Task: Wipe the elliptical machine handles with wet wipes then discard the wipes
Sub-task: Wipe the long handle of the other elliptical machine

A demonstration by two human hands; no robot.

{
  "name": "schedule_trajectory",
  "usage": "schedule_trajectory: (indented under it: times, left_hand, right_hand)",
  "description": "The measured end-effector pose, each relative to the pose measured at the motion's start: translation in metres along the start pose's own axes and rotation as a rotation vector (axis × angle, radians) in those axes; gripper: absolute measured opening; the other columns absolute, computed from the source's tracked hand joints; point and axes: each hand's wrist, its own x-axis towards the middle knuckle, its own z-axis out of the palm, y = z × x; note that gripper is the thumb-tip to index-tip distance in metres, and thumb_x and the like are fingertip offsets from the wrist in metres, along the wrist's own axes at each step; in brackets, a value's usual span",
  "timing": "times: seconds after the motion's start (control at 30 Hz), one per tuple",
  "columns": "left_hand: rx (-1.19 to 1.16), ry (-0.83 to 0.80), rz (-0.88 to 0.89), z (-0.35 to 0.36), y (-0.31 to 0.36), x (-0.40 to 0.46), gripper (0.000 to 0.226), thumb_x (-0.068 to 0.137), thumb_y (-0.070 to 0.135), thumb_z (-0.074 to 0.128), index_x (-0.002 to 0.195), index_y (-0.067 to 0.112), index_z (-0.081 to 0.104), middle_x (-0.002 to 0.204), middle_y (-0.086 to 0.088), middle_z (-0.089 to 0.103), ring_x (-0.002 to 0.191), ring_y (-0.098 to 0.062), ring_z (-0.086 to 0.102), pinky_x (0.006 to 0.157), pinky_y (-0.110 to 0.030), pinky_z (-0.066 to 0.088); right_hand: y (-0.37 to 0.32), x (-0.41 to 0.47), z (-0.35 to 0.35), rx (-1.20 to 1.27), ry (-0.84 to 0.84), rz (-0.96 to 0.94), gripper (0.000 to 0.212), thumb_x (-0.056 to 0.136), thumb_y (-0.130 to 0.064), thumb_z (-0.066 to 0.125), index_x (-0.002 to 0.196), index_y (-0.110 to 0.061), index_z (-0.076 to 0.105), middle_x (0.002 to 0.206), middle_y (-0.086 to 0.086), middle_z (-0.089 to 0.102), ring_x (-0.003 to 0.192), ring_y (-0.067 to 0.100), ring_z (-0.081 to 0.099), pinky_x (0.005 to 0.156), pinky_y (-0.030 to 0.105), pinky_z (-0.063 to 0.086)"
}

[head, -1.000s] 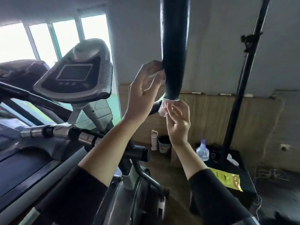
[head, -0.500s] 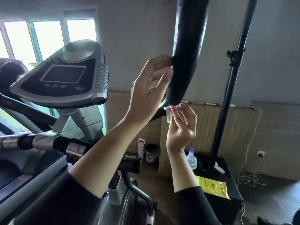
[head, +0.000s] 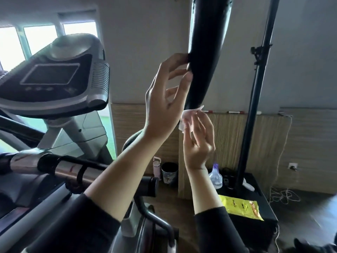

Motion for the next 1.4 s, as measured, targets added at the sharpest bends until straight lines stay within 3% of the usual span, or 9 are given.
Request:
schedule_trajectory:
  times: [0.2,0.4,0.57,0.8,0.93,1.0,1.1,1.33,1.4]
  left_hand:
    - [-0.008,0.023,0.006,0.004,-0.011,-0.004,0.031,0.095,0.002,0.056,0.122,0.012,0.046,0.113,0.008,0.06,0.102,-0.002,0.063,0.082,-0.012,0.05]
    - [-0.001,0.034,0.025,0.002,-0.01,0.0,0.025,0.094,0.011,0.059,0.119,0.014,0.053,0.109,0.022,0.06,0.101,-0.009,0.065,0.076,-0.027,0.057]
    - [0.0,0.042,0.047,0.002,-0.005,0.004,0.024,0.096,0.011,0.056,0.12,0.008,0.054,0.111,0.017,0.06,0.101,-0.017,0.065,0.074,-0.043,0.059]
    - [-0.01,0.062,0.077,0.002,0.01,0.015,0.024,0.096,0.01,0.054,0.12,0.012,0.052,0.114,0.025,0.056,0.102,-0.01,0.064,0.077,-0.03,0.058]
    - [-0.018,0.04,0.08,0.0,0.018,0.022,0.026,0.097,0.01,0.052,0.122,0.017,0.05,0.119,0.018,0.055,0.102,-0.017,0.065,0.073,-0.044,0.06]
    - [-0.005,0.035,0.082,0.001,0.02,0.026,0.027,0.097,0.008,0.052,0.123,0.015,0.05,0.121,0.014,0.055,0.103,-0.013,0.064,0.075,-0.038,0.06]
    - [0.006,0.024,0.071,0.001,0.022,0.032,0.033,0.097,0.002,0.05,0.128,0.01,0.048,0.123,0.012,0.054,0.106,0.001,0.059,0.079,-0.017,0.051]
    - [-0.017,0.025,0.052,0.002,0.03,0.039,0.036,0.097,-0.002,0.048,0.131,0.012,0.046,0.127,0.005,0.054,0.109,0.004,0.056,0.082,-0.013,0.048]
    - [-0.04,0.015,0.036,0.002,0.032,0.039,0.036,0.097,0.0,0.048,0.13,0.015,0.047,0.127,0.006,0.054,0.108,-0.002,0.059,0.08,-0.015,0.049]
  right_hand:
    - [0.005,0.002,0.004,0.042,0.011,-0.035,0.024,0.078,0.005,0.073,0.101,0.01,0.067,0.114,0.013,0.057,0.098,0.032,0.064,0.073,0.041,0.058]
    - [-0.006,0.023,0.01,-0.008,0.107,-0.092,0.022,0.077,0.004,0.075,0.098,0.007,0.07,0.104,0.017,0.063,0.088,0.031,0.066,0.071,0.04,0.057]
    - [-0.007,0.028,0.005,-0.037,0.098,-0.123,0.023,0.075,0.003,0.077,0.097,0.007,0.07,0.1,0.018,0.066,0.088,0.027,0.066,0.074,0.037,0.058]
    - [-0.029,0.064,0.01,0.026,0.18,-0.169,0.022,0.076,0.006,0.075,0.097,0.008,0.069,0.104,0.015,0.062,0.089,0.031,0.064,0.075,0.041,0.056]
    - [-0.029,0.06,0.005,0.002,0.148,-0.154,0.026,0.078,0.004,0.075,0.102,0.005,0.066,0.11,0.013,0.06,0.092,0.03,0.065,0.072,0.041,0.057]
    - [-0.034,0.068,0.003,0.014,0.148,-0.144,0.028,0.077,0.004,0.075,0.103,0.006,0.065,0.111,0.013,0.06,0.093,0.031,0.065,0.073,0.042,0.057]
    - [-0.05,0.096,0.004,0.029,0.202,-0.142,0.029,0.076,0.003,0.076,0.102,0.009,0.065,0.109,0.015,0.06,0.094,0.026,0.064,0.079,0.038,0.056]
    - [-0.057,0.1,-0.009,0.003,0.098,-0.126,0.034,0.078,0.004,0.073,0.109,0.01,0.06,0.113,0.015,0.061,0.1,0.025,0.062,0.079,0.04,0.056]
    - [-0.061,0.106,-0.011,0.014,0.089,-0.122,0.034,0.078,0.005,0.073,0.109,0.01,0.059,0.111,0.017,0.061,0.099,0.026,0.063,0.078,0.041,0.057]
